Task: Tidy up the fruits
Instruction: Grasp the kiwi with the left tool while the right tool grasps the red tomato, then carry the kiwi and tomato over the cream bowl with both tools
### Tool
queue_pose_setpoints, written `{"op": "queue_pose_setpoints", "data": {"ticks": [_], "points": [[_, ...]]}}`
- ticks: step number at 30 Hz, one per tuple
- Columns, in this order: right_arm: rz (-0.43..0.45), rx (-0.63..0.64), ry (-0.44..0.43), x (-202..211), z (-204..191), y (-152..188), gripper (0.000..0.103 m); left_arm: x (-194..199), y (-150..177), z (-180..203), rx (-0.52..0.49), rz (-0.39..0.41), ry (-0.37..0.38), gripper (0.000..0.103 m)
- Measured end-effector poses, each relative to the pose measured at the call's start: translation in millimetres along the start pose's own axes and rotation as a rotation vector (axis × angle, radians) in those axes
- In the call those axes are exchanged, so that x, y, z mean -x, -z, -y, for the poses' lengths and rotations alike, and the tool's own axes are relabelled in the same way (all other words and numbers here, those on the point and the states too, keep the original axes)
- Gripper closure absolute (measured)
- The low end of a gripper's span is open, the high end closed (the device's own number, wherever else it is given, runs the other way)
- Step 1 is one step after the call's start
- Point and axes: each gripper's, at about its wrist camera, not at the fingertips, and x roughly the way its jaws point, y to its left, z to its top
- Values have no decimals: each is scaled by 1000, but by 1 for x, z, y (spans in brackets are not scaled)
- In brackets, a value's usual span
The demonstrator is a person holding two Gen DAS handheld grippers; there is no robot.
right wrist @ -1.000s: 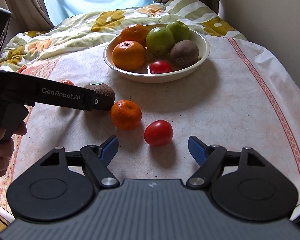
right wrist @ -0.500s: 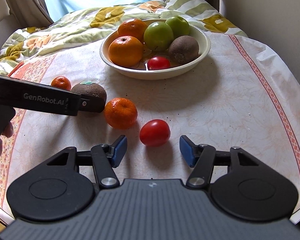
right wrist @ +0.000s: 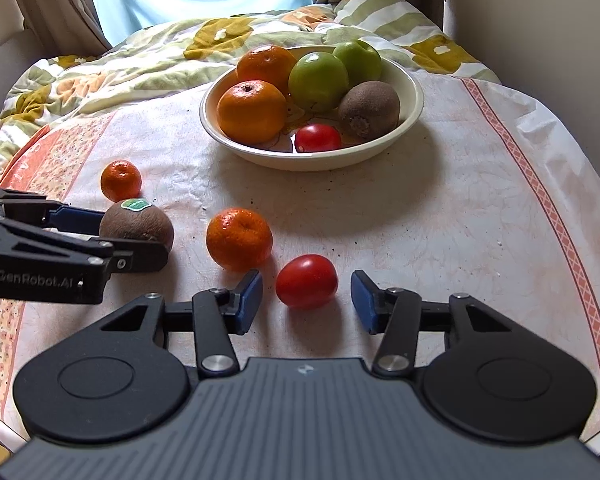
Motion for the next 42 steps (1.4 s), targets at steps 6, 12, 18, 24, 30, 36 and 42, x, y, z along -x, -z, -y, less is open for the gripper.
{"op": "queue_pose_setpoints", "data": {"ticks": [6,12,18,24,30,36,42], "points": [[-9,17,3,-4,-3,-1,54,8,7,-3,15,11,-16,34],[3,14,9,7,-5,-2,54,23,10,-3,32,40,-18,34],[22,9,10,30,-6,-7,55,46,9,3,51,81,-8,34],[49,6,-10,58,-4,-26,55,75,-2,11,97,134,-21,34],[97,58,-27,76,8,-64,55,89,-27,18,150,179,-39,34],[148,101,-66,73,33,-106,55,85,-57,35,160,221,-73,34],[125,123,-124,45,60,-132,55,56,-82,54,158,217,-95,34]]}}
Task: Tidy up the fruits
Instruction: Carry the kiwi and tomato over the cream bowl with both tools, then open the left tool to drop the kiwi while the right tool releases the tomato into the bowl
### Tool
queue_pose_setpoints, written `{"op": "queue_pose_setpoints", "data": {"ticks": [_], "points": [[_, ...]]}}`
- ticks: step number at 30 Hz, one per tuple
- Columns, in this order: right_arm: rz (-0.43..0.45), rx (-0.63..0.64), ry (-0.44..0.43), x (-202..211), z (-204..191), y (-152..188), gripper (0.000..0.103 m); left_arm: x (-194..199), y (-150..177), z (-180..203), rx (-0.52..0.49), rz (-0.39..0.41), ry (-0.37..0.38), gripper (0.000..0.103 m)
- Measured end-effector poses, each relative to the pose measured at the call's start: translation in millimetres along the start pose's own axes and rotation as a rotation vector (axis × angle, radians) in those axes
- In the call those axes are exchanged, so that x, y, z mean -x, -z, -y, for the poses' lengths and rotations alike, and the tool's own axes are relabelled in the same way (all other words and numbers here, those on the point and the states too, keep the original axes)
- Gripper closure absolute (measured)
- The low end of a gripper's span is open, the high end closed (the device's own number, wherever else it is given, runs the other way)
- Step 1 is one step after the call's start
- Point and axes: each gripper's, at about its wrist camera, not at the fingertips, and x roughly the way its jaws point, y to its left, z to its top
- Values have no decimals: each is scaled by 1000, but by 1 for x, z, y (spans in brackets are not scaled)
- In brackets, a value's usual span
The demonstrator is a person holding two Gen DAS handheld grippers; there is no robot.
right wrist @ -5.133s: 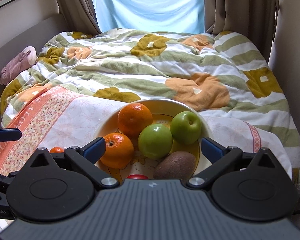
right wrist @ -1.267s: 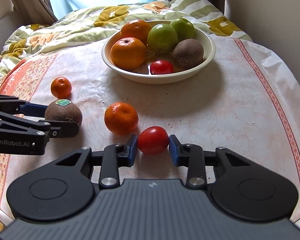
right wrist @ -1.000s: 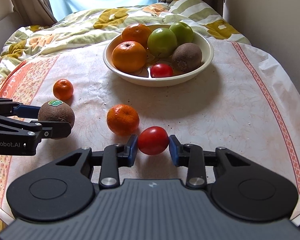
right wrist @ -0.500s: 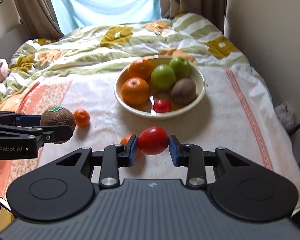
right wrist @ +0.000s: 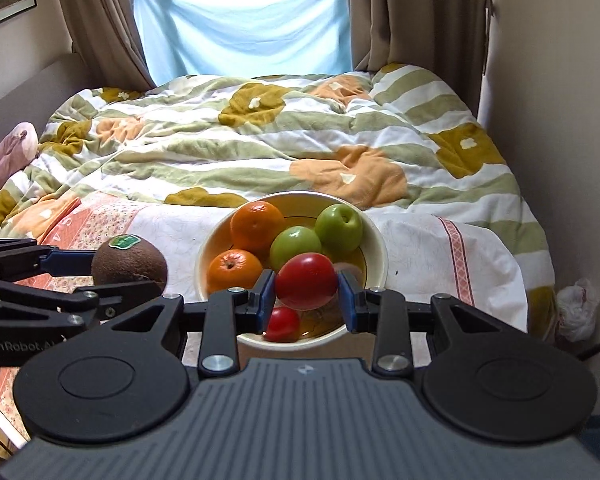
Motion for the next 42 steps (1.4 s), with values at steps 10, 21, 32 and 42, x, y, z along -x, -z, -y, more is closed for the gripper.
{"op": "queue_pose_setpoints", "data": {"ticks": [10,21,32,42], "points": [[-56,26,-51,-49,51,-12,55,-72,-5,34,-89,-22,-112,34],[-89,20,-75,-81,75,-14,55,-108,0,47,-154,-58,-162,33],[-94,22,-79,-85,75,-16,55,-84,-5,41,-110,-6,-184,0],[-102,32,-122,-96,65,-18,55,-57,-2,25,-35,2,-233,0]]}}
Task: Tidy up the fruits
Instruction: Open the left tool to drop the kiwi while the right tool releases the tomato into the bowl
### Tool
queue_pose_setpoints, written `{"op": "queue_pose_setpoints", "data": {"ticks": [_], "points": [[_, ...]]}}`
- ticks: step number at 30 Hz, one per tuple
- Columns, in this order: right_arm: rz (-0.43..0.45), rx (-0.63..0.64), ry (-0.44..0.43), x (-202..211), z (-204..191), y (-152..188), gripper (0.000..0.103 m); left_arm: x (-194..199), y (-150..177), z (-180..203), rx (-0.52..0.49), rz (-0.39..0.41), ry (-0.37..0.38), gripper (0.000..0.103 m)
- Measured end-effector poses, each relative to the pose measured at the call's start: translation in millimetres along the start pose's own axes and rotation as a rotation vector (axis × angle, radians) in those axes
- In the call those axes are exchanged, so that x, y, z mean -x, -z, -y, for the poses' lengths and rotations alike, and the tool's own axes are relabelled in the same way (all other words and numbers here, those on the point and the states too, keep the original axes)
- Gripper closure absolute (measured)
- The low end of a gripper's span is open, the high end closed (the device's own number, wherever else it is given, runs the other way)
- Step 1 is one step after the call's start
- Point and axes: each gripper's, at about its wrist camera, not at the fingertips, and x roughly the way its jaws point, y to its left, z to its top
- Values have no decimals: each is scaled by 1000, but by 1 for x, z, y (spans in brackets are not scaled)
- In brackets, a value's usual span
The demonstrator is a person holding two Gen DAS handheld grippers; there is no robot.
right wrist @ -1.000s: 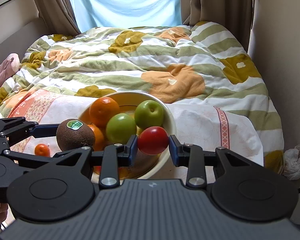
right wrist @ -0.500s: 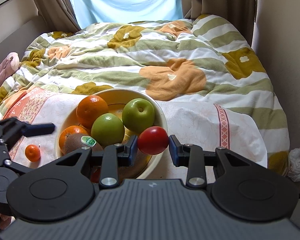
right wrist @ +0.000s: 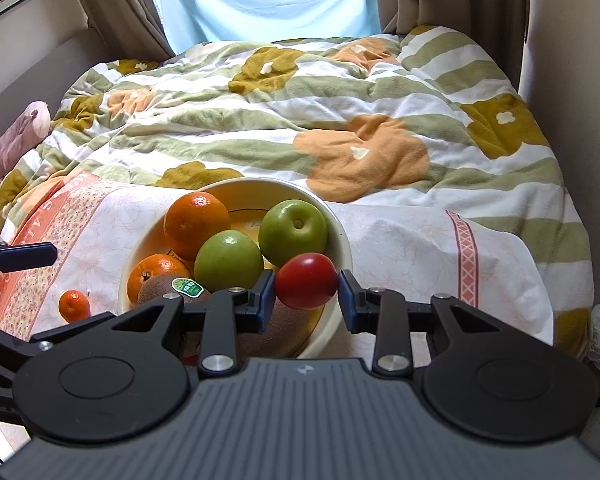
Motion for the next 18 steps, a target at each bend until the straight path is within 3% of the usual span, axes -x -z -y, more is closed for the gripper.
{"op": "queue_pose_setpoints", "data": {"ticks": [15,17,18], "points": [[-8,-21,-17,-24,4,0,54,24,11,-24,91,24,-99,0],[-9,-24,-17,-27,5,0,52,25,13,-27,102,22,-110,0],[-1,-23,-11,-27,4,0,46,26,14,-28,108,22,-114,0]]}}
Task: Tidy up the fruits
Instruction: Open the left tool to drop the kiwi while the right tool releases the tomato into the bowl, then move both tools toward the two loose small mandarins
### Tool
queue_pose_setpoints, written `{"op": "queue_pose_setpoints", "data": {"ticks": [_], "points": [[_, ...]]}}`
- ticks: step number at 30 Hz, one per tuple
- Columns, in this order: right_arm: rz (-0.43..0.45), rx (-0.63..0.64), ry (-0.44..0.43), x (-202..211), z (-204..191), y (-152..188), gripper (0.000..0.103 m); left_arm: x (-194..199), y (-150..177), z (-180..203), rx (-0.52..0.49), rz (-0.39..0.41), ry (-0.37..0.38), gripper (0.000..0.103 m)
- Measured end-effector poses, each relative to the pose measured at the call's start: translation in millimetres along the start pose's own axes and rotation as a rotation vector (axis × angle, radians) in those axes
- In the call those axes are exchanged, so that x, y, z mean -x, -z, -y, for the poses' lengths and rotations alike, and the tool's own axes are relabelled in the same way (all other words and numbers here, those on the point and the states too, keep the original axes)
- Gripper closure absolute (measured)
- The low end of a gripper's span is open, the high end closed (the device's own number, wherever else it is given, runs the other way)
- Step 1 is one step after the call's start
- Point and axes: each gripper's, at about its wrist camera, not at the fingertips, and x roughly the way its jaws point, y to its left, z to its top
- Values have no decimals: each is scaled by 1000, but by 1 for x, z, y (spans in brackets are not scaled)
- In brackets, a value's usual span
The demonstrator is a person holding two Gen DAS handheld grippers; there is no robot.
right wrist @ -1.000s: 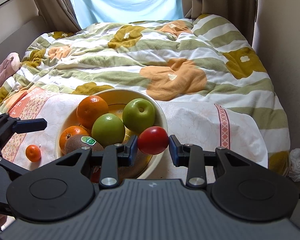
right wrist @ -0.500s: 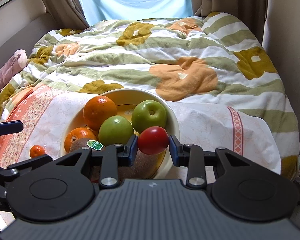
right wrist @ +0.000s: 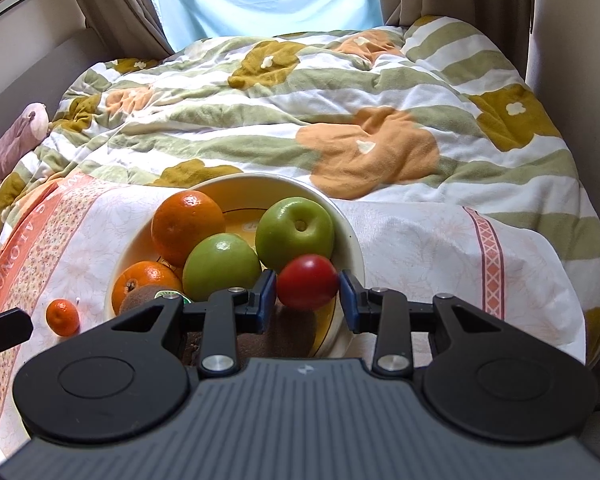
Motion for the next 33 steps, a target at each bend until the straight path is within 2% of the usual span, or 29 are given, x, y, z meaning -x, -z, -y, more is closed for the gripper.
{"op": "queue_pose_setpoints", "data": {"ticks": [1,2,3,18,22,33], "points": [[6,4,4,-1,0,0,27,0,1,-2,5,-1,-5,0],[11,7,12,0,-1,0,17,1,2,-3,10,-2,-8,0],[20,12,18,2,-3,1,1,2,3,-5,14,-3,-11,0],[104,43,52,41,-21,8,0,27,9,-24,57,17,-14,0],[126,41,66,61,-31,9,0,40,9,-28,66,32,17,0],[158,7,109,119,-68,24,0,87,14,-44,12,96,90,0]]}}
